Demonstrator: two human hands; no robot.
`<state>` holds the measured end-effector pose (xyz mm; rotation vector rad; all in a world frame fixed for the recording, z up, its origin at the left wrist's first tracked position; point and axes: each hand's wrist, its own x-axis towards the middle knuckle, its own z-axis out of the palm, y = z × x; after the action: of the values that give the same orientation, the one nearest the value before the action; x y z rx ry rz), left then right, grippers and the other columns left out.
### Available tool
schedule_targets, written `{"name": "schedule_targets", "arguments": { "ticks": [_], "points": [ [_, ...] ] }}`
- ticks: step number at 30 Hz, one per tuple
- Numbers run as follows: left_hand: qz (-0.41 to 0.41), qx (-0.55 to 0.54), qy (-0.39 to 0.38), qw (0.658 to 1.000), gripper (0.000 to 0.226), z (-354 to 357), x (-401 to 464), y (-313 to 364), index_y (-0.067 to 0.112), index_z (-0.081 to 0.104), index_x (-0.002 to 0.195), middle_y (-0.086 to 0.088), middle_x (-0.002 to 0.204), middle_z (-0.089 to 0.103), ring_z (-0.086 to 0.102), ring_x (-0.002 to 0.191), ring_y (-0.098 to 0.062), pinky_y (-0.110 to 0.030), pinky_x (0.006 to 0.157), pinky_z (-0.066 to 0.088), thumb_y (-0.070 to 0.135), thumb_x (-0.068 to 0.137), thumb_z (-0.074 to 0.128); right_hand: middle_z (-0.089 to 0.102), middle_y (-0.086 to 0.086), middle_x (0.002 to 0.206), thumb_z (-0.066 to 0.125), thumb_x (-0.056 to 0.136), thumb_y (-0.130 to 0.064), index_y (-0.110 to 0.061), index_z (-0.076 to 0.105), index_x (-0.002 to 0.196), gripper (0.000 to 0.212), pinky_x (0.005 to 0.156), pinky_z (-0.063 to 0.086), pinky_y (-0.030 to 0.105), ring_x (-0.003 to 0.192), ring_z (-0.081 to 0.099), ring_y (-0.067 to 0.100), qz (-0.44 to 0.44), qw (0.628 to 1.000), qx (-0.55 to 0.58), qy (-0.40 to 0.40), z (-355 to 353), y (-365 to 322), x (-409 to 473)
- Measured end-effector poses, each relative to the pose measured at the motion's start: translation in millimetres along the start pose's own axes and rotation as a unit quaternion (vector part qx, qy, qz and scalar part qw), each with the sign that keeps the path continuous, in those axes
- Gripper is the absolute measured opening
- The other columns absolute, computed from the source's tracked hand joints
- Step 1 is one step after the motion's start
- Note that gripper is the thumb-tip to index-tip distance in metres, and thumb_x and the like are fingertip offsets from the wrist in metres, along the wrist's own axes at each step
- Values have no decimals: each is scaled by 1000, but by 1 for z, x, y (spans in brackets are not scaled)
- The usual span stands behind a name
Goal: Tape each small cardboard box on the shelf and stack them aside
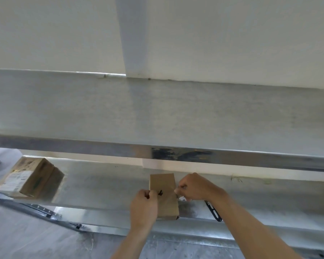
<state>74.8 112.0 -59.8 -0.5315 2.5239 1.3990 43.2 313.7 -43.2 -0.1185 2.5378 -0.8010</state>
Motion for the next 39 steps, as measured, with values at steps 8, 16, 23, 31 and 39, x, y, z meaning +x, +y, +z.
{"name": "schedule_targets", "arguments": {
  "ticks": [8,16,23,31,39],
  "points": [
    [-9,39,-5,999,46,20,12,3,11,48,95,-8,101,53,53,91,-27,-40,75,45,51,88,70,71,3,68,64,90,-40,-17,70,67,34,72,56,38,61,66,16,7,1000,9,19,1,0,-1],
    [23,167,-17,985,32,7,2,17,6,45,113,-10,106,66,53,78,-20,-35,71,44,35,101,50,66,-1,61,64,92,-41,-20,68,64,35,78,58,37,58,62,11,7,999,29,16,4,-1,-2],
    [-32,289,-87,953,149,36,-21,34,17,-30,151,-14,132,35,51,119,-34,-39,90,49,65,60,77,64,7,62,66,86,-39,-12,63,59,38,62,48,36,53,52,12,-7,999,21,29,6,2,0],
    [-59,251,-74,963,132,30,-15,30,27,-30,150,-16,129,34,49,118,-40,-45,92,46,47,68,72,60,1,59,68,89,-44,-10,64,63,43,60,46,26,52,52,8,-23,997,65,43,-2,5,-7],
    [-89,51,-191,976,141,-17,9,8,37,-2,152,-9,131,50,62,104,-28,-41,81,61,45,41,85,50,-11,42,70,88,-45,-26,52,42,53,52,39,21,39,43,-1,10,998,38,48,-9,29,-12]
  ]
}}
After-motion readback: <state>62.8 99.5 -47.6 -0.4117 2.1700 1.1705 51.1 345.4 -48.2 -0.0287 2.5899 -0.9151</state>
